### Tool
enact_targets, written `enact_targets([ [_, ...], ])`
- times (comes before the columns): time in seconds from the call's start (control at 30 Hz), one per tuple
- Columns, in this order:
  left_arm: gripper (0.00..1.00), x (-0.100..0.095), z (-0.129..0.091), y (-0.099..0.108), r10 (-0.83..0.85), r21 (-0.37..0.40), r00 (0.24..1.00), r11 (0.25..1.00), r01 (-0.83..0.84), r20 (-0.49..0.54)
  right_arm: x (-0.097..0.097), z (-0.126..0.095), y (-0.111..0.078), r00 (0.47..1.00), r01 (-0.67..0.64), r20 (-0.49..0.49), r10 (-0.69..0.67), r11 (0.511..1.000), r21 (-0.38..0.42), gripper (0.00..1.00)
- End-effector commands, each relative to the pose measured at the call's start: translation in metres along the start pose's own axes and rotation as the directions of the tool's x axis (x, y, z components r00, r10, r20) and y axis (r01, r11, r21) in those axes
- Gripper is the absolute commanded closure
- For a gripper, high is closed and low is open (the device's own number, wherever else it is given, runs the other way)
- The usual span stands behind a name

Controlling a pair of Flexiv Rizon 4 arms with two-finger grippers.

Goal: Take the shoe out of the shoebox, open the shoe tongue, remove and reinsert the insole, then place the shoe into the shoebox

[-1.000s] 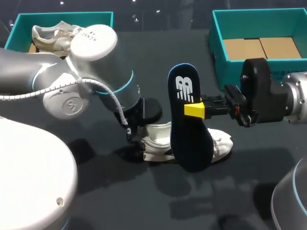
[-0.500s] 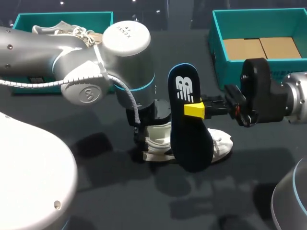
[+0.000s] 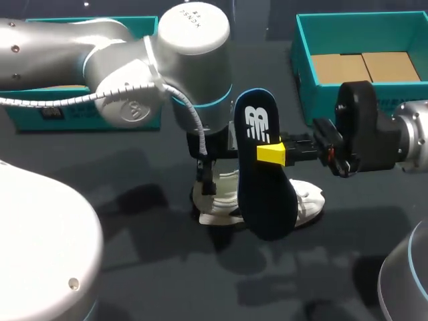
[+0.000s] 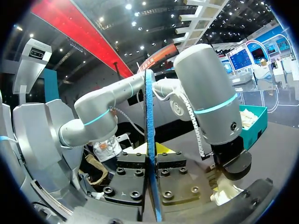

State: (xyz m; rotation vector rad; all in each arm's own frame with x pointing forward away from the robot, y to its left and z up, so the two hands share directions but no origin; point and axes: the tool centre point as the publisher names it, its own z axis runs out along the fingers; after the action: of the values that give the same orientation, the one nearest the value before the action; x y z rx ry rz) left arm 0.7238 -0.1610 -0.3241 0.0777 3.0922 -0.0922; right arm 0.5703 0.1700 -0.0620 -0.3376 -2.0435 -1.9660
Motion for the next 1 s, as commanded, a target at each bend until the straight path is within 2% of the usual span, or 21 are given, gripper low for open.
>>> enact_targets([
  [0.03, 0.0, -0.005, -0.002, -0.011, 0.014, 0.002, 1.0, 1.0, -0.014, 0.003, 0.001, 0.001, -0.001, 1.0, 0.0, 0.003, 0.0, 1.0, -0.001, 1.0],
  [0.3, 0.0, -0.015, 0.007, -0.037, 0.036, 0.012, 0.999, 0.999, -0.036, -0.001, 0.001, 0.001, -0.001, 1.0, 0.0, 0.003, 0.0, 1.0, -0.001, 1.0],
  [0.57, 0.0, -0.026, 0.02, -0.053, 0.02, 0.029, 1.0, 0.999, -0.02, 0.009, 0.001, 0.001, -0.001, 1.0, 0.0, 0.003, 0.0, 1.0, -0.001, 1.0],
  [0.83, 0.09, -0.022, 0.041, -0.063, 0.026, 0.027, 1.0, 0.999, -0.026, 0.002, 0.001, 0.001, -0.001, 1.0, 0.0, 0.003, 0.0, 1.0, -0.001, 1.0],
  [1.0, 0.24, -0.021, 0.052, -0.064, 0.016, 0.025, 1.0, 1.0, -0.016, 0.002, 0.001, 0.001, -0.001, 1.0, 0.0, 0.003, 0.0, 1.0, -0.001, 1.0],
])
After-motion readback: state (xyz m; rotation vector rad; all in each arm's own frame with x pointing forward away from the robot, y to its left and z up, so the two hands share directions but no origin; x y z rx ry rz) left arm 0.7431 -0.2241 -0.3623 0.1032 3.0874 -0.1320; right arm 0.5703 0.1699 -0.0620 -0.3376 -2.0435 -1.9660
